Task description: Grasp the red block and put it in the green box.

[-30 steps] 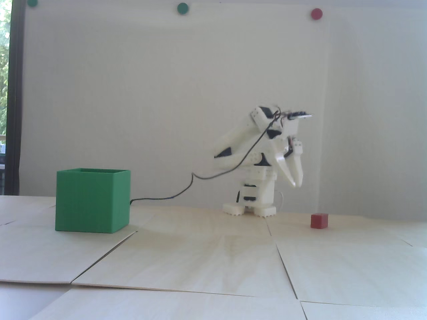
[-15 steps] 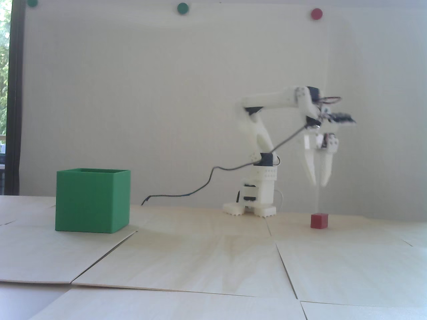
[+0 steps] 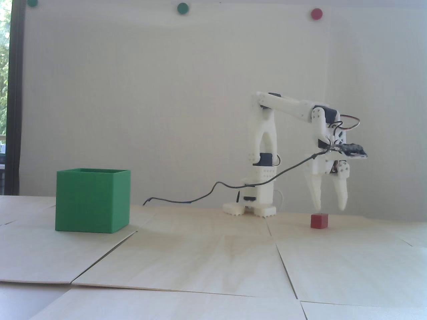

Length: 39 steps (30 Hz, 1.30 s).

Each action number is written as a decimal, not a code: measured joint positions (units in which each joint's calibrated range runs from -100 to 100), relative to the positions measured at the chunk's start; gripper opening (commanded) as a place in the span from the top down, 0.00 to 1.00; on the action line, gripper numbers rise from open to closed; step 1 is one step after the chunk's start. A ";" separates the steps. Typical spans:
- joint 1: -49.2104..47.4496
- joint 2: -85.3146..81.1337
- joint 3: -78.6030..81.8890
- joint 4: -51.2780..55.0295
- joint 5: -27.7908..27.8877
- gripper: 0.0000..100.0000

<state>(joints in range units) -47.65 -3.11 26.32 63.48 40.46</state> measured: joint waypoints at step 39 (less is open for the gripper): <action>9.02 0.00 1.97 11.31 -7.81 0.66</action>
<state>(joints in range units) -38.63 -3.11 28.29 74.79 32.65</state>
